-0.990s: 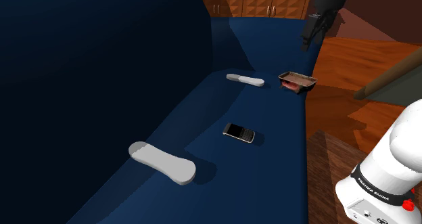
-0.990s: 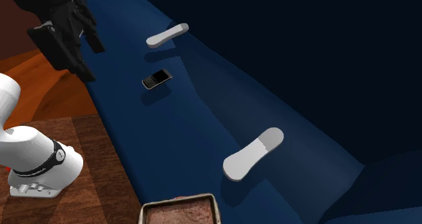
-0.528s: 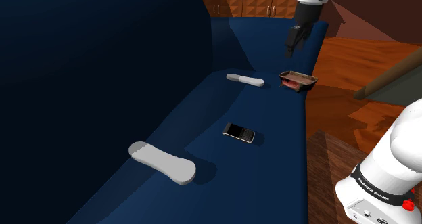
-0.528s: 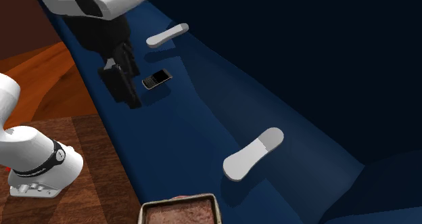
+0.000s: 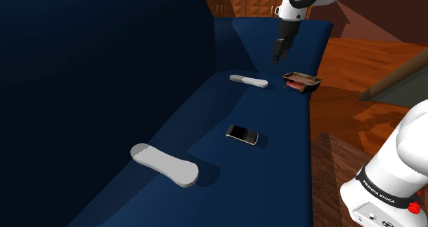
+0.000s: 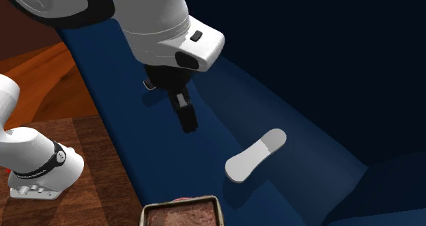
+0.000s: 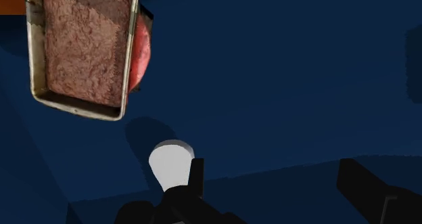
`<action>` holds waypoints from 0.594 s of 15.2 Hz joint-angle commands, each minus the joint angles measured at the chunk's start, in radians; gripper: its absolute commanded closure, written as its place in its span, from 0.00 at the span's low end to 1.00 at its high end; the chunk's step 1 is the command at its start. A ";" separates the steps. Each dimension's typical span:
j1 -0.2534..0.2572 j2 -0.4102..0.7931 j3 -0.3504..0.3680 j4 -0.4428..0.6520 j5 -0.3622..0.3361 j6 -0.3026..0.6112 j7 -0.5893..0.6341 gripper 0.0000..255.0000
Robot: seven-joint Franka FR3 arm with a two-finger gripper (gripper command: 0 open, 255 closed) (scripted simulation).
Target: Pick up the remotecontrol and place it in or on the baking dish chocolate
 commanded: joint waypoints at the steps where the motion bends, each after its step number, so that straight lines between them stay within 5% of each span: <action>1: 0.002 0.079 -0.021 0.042 0.014 0.031 -0.053 0.00; 9: -0.004 0.405 -0.051 0.265 0.105 0.098 -0.230 0.00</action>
